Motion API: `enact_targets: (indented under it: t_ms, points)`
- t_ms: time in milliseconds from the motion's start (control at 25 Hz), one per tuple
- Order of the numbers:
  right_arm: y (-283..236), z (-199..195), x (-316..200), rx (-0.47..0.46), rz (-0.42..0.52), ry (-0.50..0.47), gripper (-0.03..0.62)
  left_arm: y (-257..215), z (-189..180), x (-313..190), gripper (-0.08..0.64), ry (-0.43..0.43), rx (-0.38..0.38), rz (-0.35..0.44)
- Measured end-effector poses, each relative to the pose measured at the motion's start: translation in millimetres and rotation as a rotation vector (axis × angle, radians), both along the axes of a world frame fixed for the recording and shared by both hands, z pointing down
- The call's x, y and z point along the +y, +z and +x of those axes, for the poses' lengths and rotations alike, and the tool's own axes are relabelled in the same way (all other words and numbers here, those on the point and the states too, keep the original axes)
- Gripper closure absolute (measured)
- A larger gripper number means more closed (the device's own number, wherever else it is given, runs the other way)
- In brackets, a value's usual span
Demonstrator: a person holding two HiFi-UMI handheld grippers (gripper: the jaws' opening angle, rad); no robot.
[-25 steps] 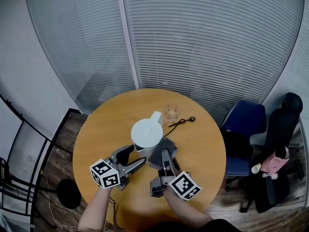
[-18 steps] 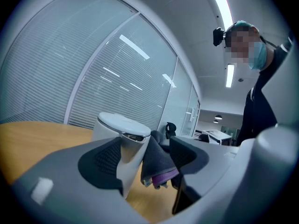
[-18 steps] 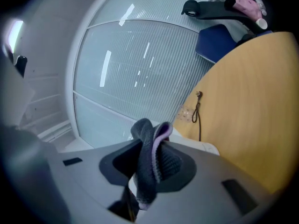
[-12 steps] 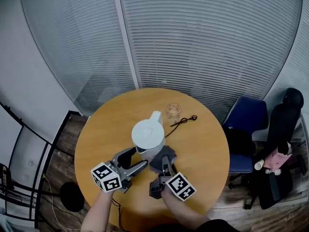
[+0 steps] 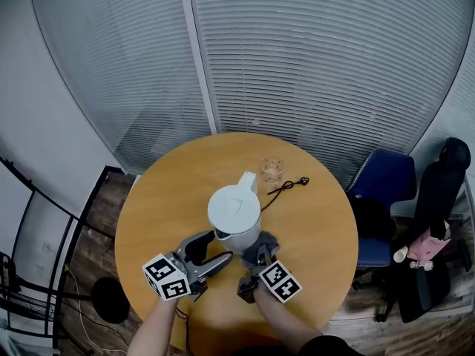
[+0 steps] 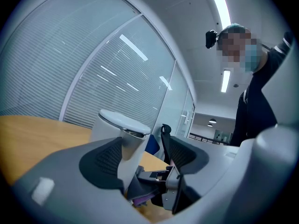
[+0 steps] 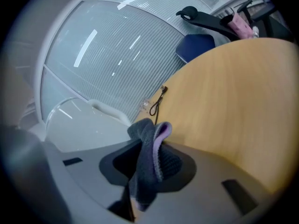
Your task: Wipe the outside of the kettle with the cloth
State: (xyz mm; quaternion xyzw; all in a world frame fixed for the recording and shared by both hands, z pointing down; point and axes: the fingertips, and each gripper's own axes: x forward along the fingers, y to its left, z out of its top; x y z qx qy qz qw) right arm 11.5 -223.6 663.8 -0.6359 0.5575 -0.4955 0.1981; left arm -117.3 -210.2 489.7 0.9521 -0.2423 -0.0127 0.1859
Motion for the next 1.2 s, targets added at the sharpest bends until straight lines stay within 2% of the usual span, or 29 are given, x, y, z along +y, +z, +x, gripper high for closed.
enact_targets:
  t_ms: [200,520,920,1200]
  points:
    - [16,3,-4,0.094,-0.054,-0.047,0.502,8,-2,-1,0.25,0.0,-0.018,-0.006]
    - [23,6,-5,0.195,-0.094,-0.14,0.502,12,-12,-6,0.25,-0.079,-0.034,-0.009]
    - [-39,11,3,0.222,0.084,-0.199,0.502,9,-20,0,0.25,-0.156,-0.069,0.016]
    - [-102,14,25,0.422,0.265,-0.337,0.502,2,-23,18,0.256,-0.225,-0.1,0.041]
